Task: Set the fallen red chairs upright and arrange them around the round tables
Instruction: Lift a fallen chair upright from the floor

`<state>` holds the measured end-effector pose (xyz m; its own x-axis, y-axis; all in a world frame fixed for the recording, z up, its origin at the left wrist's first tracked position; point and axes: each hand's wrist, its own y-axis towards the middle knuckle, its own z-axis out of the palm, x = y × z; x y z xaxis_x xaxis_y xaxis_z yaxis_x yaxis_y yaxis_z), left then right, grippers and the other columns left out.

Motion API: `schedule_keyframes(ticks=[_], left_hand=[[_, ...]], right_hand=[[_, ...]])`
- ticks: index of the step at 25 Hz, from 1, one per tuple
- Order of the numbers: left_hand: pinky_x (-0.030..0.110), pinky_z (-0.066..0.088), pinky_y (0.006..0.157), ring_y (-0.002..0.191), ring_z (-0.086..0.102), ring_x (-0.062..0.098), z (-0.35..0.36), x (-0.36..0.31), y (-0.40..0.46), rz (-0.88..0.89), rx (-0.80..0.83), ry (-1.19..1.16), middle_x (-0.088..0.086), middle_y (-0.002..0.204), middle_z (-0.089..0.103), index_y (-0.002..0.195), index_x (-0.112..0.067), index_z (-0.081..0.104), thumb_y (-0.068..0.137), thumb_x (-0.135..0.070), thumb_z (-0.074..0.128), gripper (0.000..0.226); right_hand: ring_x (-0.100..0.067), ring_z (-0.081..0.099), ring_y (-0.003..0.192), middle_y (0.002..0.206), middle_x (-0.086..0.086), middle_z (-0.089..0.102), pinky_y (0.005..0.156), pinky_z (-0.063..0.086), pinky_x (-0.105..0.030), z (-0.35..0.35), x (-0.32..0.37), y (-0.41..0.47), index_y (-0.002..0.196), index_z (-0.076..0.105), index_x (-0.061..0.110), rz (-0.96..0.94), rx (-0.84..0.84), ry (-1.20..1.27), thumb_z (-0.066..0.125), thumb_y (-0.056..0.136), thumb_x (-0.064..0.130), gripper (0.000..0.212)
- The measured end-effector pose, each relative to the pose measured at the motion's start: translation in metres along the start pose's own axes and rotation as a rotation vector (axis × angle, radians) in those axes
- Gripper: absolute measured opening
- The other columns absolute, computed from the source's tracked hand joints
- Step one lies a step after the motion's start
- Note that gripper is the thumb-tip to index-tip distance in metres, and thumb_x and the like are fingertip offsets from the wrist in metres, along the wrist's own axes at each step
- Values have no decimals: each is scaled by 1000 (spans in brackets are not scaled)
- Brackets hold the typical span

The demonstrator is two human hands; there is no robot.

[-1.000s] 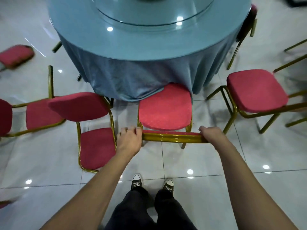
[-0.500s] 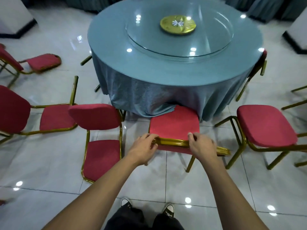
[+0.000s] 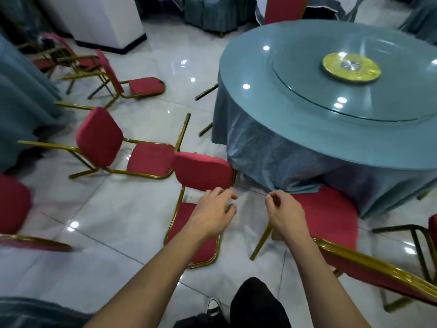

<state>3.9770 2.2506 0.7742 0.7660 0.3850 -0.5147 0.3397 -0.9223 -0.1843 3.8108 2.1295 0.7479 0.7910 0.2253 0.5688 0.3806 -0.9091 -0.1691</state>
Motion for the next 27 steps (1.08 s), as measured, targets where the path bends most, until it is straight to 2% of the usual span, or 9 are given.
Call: schedule_keyframes(ticks=[3,10,17,22,27], left_hand=[[44,39,102,116,48,26,-25,36,6,-67,-43,-26,-1,126,56,126,-29,57,100,-35,47,29],[36,40,104,122,43,17,-84,101,65,-181,-97,-53,-7,129,55,128,-31,56,101,-34,46,28],[37,41,106,122,46,15,-135,145,140,-207,-123,-54,-6,130,54,130,-29,57,102,-32,46,30],[31,38,100,113,47,17,-157,190,211,-34,-46,-5,-5,123,57,128,-26,59,102,-32,47,29],[37,41,101,113,49,19,-182,263,268,190,172,25,-3,120,57,124,-26,60,101,-31,49,26]], right_hand=[[-24,63,102,108,0,67,94,48,-45,22,35,23,108,65,25,-50,37,10,50,99,40,23],[-23,63,100,104,-3,65,94,48,-45,65,112,122,105,68,21,-131,100,127,53,98,33,20],[-25,62,103,109,-3,66,98,47,-47,89,181,210,107,68,22,-130,122,118,52,98,33,22],[-26,61,103,108,-3,65,98,46,-47,116,204,252,105,68,22,22,40,142,53,98,31,19],[-27,62,103,106,-5,67,95,47,-44,169,228,245,103,68,19,312,-130,217,53,98,30,20]])
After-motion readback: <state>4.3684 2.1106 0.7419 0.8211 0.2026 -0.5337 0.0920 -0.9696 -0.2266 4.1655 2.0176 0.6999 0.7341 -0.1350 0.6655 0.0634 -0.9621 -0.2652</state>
